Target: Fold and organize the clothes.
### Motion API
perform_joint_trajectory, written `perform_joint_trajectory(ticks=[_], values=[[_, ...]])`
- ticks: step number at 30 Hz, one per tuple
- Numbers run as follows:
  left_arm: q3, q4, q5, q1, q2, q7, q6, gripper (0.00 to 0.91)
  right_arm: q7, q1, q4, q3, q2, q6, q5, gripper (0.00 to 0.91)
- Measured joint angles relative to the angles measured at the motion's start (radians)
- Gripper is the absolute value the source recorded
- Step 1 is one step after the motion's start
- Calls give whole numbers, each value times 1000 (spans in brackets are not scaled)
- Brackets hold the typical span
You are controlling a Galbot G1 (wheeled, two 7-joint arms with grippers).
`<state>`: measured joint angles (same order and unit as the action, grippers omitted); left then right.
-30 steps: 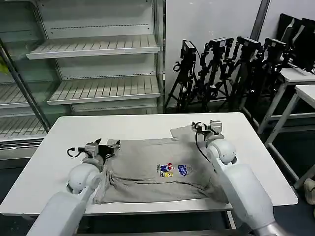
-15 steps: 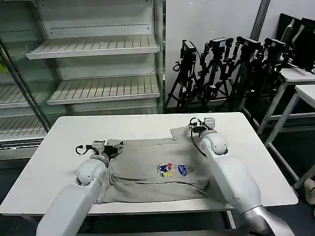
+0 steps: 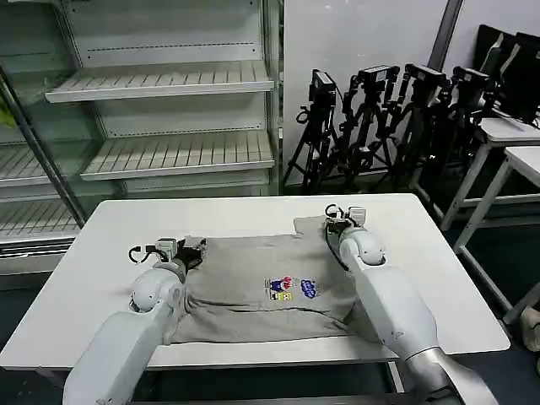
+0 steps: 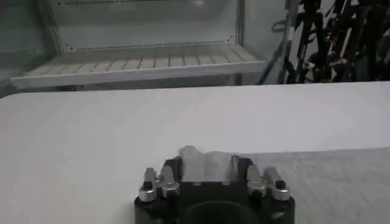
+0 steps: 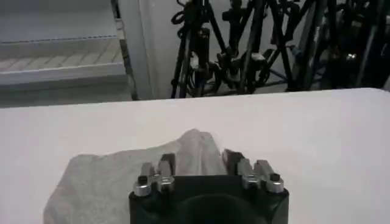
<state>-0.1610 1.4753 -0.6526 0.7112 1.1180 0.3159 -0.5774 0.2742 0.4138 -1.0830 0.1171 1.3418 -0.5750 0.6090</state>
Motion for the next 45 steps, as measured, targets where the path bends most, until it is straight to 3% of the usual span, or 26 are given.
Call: perform_joint_trajectory(ticks=[9,21,31,45], values=[[-14,13,-26,12,-20,-12,-1,20,-13,15,-16,1,0,27,17,0],[-44,73,-52,30,-49,-17,-2,20,-26,43,-135,-11,-32,126,8,0],[-70,177,-55,70,-78,-17,-1,20,-35,111,-318,5,-93,165,-6,0],[-143,388,-27,249,-137,-44,1,20,-61,363,-650,89,-221,194,-60,0]])
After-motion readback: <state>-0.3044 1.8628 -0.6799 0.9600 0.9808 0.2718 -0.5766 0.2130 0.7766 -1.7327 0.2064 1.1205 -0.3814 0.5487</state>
